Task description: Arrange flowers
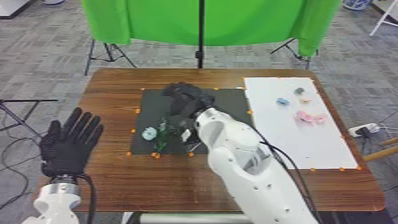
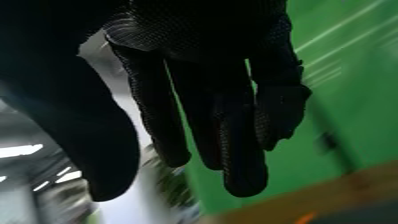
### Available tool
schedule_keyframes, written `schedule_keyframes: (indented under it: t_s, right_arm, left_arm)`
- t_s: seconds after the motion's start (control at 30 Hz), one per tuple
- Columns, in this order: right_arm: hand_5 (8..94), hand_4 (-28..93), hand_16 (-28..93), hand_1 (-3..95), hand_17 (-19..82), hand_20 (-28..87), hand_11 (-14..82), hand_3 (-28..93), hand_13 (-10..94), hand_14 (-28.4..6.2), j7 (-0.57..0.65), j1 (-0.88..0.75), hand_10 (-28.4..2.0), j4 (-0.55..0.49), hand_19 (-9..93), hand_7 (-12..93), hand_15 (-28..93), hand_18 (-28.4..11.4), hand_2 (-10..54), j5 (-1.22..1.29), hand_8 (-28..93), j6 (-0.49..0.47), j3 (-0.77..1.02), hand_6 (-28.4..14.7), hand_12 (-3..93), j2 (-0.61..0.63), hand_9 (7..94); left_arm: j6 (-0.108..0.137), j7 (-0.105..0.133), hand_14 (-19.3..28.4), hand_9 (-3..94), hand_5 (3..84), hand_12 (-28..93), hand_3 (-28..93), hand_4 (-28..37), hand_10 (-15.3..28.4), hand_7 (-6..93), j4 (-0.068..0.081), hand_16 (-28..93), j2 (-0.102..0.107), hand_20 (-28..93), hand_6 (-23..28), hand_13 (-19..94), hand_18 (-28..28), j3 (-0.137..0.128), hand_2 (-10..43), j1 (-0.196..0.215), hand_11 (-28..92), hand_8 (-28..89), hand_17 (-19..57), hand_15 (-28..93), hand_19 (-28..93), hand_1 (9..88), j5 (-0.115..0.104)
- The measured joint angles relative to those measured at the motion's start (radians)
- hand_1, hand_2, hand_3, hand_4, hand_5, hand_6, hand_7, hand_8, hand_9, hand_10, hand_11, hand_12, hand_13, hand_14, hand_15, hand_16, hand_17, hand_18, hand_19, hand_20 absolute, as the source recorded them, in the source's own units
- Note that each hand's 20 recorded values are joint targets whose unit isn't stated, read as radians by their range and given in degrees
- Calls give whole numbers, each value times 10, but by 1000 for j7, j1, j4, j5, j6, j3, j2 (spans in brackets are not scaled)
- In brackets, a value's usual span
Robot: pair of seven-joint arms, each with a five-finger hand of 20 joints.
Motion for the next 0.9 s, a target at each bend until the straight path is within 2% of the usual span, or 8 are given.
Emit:
schedule_keyframes:
  t_s: [0.1, 0.43, 0.6, 0.77, 0.83, 0.9]
  right_arm:
    - [479, -283, 165, 419, 294, 412, 143, 820, 488, -166, 51, -24, -195, -38, 910, 133, 655, -246, -95, 2, -118, 20, 92, -65, 150, 77, 470]
    - [483, -283, 162, 410, 297, 408, 142, 816, 487, -169, 247, -126, -198, -1, 921, 131, 665, -249, -95, 8, -117, 10, 379, -67, 149, 323, 468]
    - [494, -283, 161, 423, 310, 428, 147, 811, 500, -170, 318, -155, -201, 10, 930, 130, 676, -252, -95, 5, -117, -19, 424, -72, 150, 344, 481]
    - [513, -283, 164, 445, 319, 453, 157, 809, 522, -160, 332, -194, -192, -9, 932, 133, 680, -252, -95, 7, -117, -52, 443, -68, 150, 347, 507]
    - [527, -283, 168, 457, 327, 461, 162, 808, 542, -152, 332, -207, -184, -9, 932, 141, 681, -251, -95, 5, -119, -58, 443, -58, 150, 348, 534]
    - [583, -283, 246, 496, 333, 452, 171, 784, 594, -133, 332, -212, -155, 1, 932, 160, 636, -245, -95, -2, -131, -59, 441, -34, 151, 347, 608]
  left_arm:
    - [-4, 3, 160, 359, 433, 93, 757, -283, 154, 101, -4, -66, -6, 111, 95, 262, 135, -3, 158, 16, 181, -87, -74, 306, 324, 257, 1]
    - [-2, 14, 161, 359, 433, 93, 755, -283, 154, 101, -10, -65, -8, 111, 95, 263, 135, -17, 160, 36, 180, -87, -73, 307, 323, 258, 0]
    - [-1, 14, 161, 360, 433, 94, 755, -283, 154, 101, -10, -65, -8, 112, 96, 262, 134, -16, 160, 35, 181, -87, -73, 308, 324, 258, 0]
    - [3, 13, 161, 360, 434, 94, 755, -283, 154, 101, -10, -65, -9, 112, 96, 263, 134, -16, 161, 35, 182, -87, -73, 308, 324, 258, 0]
    - [5, 12, 161, 360, 434, 93, 755, -283, 154, 101, -10, -66, -10, 113, 96, 263, 134, -15, 161, 35, 182, -87, -73, 308, 324, 257, -1]
    - [7, 10, 161, 360, 434, 93, 754, -283, 154, 101, -10, -66, -11, 112, 96, 263, 134, -14, 162, 34, 183, -87, -73, 307, 324, 258, -1]
